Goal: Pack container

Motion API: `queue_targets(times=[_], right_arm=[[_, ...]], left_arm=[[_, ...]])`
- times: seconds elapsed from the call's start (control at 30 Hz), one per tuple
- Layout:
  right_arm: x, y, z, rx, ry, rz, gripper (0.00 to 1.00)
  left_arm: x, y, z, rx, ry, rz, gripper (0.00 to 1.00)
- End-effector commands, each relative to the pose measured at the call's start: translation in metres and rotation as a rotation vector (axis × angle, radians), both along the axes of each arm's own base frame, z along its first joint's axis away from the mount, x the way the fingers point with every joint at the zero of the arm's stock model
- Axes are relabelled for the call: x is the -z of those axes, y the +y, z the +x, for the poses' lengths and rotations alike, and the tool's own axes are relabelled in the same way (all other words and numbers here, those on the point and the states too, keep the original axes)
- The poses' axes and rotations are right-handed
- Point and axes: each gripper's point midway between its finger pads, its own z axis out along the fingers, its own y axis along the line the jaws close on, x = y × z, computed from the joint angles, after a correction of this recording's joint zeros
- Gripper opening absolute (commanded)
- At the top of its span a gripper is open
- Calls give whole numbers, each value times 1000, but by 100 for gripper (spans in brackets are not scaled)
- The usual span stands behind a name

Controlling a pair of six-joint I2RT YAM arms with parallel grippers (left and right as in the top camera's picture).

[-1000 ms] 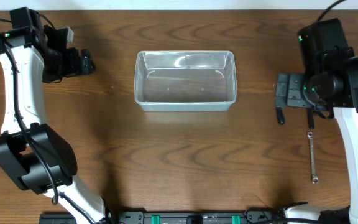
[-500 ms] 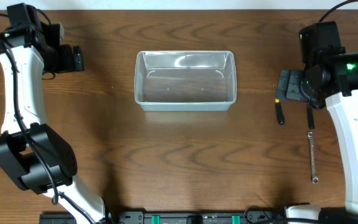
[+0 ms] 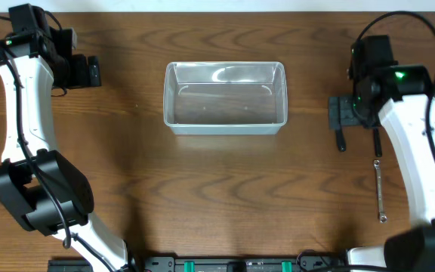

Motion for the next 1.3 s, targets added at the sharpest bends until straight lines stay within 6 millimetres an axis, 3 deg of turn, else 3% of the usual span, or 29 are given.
queue_targets(times=[0.0,0.2,0.4,0.6,0.77,1.1,1.27], right_arm=[[15,8,0,-40,53,58,99],[21,11,-3,-55,78,72,99],[39,10,8,-266,84,29,99],[54,9,19,-233,35,110,99],[59,-8,31,-126,-5,128,99],[112,-3,29,-109,141,171,99],[124,-1,28,-94,172,186,99]], left_arm=[[6,2,-3,2,21,9,98],[6,2,-3,2,21,9,98],[6,2,-3,2,21,9,98],[6,2,-3,2,21,9,98],[6,2,-3,2,21,9,98],[6,2,-3,2,20,9,98],[6,2,-3,2,21,9,98]])
